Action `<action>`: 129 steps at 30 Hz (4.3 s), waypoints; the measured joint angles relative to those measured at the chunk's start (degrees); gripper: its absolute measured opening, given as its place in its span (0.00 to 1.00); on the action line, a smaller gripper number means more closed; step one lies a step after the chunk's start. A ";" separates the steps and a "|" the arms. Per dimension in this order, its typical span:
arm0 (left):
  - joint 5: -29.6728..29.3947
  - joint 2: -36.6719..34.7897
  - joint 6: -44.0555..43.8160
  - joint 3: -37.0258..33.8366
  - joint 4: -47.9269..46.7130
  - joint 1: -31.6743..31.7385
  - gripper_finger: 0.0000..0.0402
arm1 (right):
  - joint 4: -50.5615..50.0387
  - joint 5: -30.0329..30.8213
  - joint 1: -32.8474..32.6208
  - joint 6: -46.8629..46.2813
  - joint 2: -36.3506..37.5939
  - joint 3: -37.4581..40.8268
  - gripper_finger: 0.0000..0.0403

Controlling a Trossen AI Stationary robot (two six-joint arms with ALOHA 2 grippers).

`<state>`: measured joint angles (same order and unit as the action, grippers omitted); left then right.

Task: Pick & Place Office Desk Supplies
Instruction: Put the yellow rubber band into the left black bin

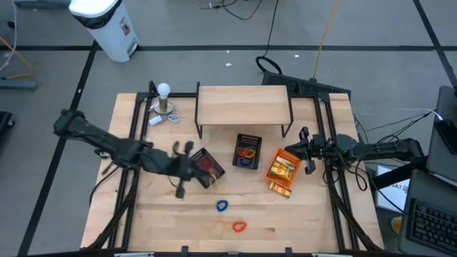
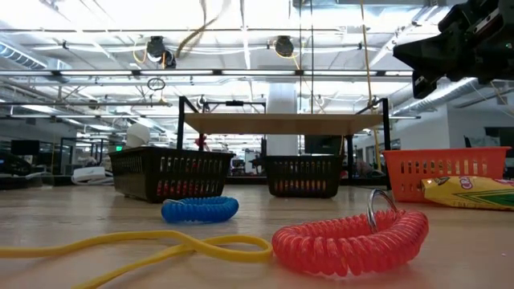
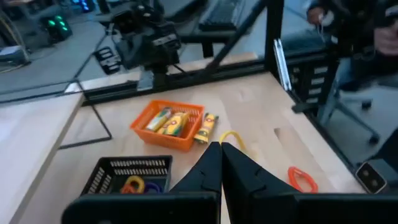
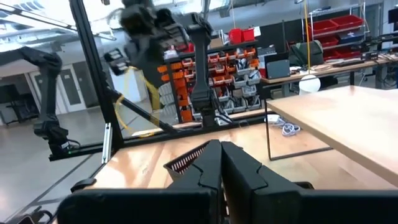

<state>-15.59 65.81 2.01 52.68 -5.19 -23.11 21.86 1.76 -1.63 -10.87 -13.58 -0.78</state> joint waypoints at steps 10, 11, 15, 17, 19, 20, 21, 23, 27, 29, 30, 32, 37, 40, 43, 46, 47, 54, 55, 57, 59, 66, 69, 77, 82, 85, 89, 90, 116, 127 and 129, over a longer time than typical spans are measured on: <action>-4.01 -19.12 -0.65 -14.21 1.86 0.15 0.00 | 0.43 0.57 0.00 1.50 0.00 0.00 0.01; -3.88 -20.79 0.55 -15.50 2.32 0.26 0.00 | 0.62 1.36 0.00 1.51 0.00 0.00 0.01; -2.72 -27.06 2.09 -19.97 2.42 0.35 0.00 | 0.68 4.44 0.02 1.55 0.00 0.00 0.01; -2.88 -30.21 2.20 -22.13 1.94 1.05 0.00 | 0.77 4.60 0.02 1.76 0.00 0.00 0.01; -2.64 -33.52 2.22 -24.67 1.98 1.82 0.00 | 1.24 4.39 0.02 2.08 0.00 0.00 0.01; -2.55 -35.21 2.20 -25.92 2.00 2.23 0.00 | 1.67 4.37 0.02 2.14 0.00 0.00 0.01; -2.51 -36.91 2.22 -27.24 2.08 2.66 0.00 | 2.14 4.35 0.02 2.17 0.02 0.00 0.01; -2.47 -40.34 2.06 -29.84 2.33 3.44 0.00 | 2.67 4.30 0.02 2.46 0.00 0.00 0.01; -1.81 -46.75 1.78 -34.33 2.79 4.54 0.00 | 3.09 4.24 0.02 2.62 0.01 0.00 0.01; -0.84 -49.22 1.81 -36.12 3.44 4.94 0.00 | 3.11 4.24 0.02 2.87 0.02 0.00 0.01; -0.29 -50.22 1.83 -37.03 4.05 5.13 0.00 | 3.17 4.24 0.02 3.01 0.00 0.00 0.01; 0.49 -52.14 1.91 -38.56 4.08 5.40 0.00 | 3.28 4.32 0.02 3.45 0.02 0.00 0.01; 0.52 -55.60 2.17 -42.56 4.58 6.20 0.00 | 3.69 4.39 0.02 4.51 0.02 0.00 0.01; 0.65 -57.78 2.44 -45.32 6.09 6.78 0.00 | 3.68 4.40 0.02 4.55 0.00 0.00 0.01; 0.73 -60.17 2.45 -47.65 6.92 7.31 0.00 | 3.68 4.39 0.02 4.74 0.00 0.00 0.01; 2.51 -62.13 2.91 -49.64 8.84 7.78 0.00 | 3.68 4.27 0.02 4.74 0.00 0.00 0.01; 3.39 -62.63 3.08 -49.95 9.44 7.95 0.00 | 3.68 4.26 0.02 4.72 0.00 0.00 0.01; 5.11 -63.50 1.39 -47.53 13.88 9.01 0.00 | 3.67 4.24 0.02 4.54 0.00 0.00 0.01; 5.10 -63.45 1.16 -46.37 13.86 9.12 0.00 | 3.73 4.22 0.02 4.54 0.00 0.00 0.01; 4.72 -62.63 0.55 -43.46 12.36 9.39 0.00 | 4.46 4.21 0.02 4.52 0.00 0.00 0.01; 3.13 -60.94 0.51 -39.51 9.14 9.62 0.00 | 5.15 4.21 0.02 4.51 0.02 0.00 0.01; 0.06 -47.62 2.62 -23.08 -0.92 10.45 0.00 | 5.80 4.21 0.02 4.60 0.00 0.00 0.01; -0.14 -40.74 3.31 -16.11 -6.96 10.46 0.00 | 5.89 4.44 0.02 4.93 0.01 0.00 0.01; -0.84 -23.37 3.22 -3.80 -17.32 10.47 0.00 | 6.85 4.43 0.02 5.57 0.02 0.00 0.01; 1.15 -15.61 3.51 -2.55 -19.04 10.66 0.00 | 6.63 4.43 0.02 5.57 0.01 0.00 0.01; 1.92 -11.74 3.49 -2.55 -19.22 11.63 0.00 | 6.63 4.43 0.02 5.57 0.00 0.00 0.01; 3.38 -6.34 3.63 -2.55 -18.91 12.96 0.00 | 6.63 4.43 0.02 5.56 0.01 0.00 0.01; 3.62 -5.15 3.68 -2.55 -18.84 13.22 0.00 | 6.62 4.43 0.02 5.57 0.00 0.00 0.01; 4.63 15.50 8.84 -2.55 -24.81 15.69 0.00 | 5.05 4.37 0.02 4.81 0.00 0.00 0.01; 0.66 15.66 10.15 -2.55 -26.61 16.61 0.00 | 4.83 4.39 0.00 5.44 0.02 0.00 0.01; -0.47 15.66 10.78 -2.55 -26.84 16.61 0.00 | 4.83 4.39 0.02 5.55 0.01 0.00 0.01</action>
<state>-16.05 81.47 12.79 50.13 -32.03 -6.50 26.70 6.15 -1.61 -5.32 -13.57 -0.78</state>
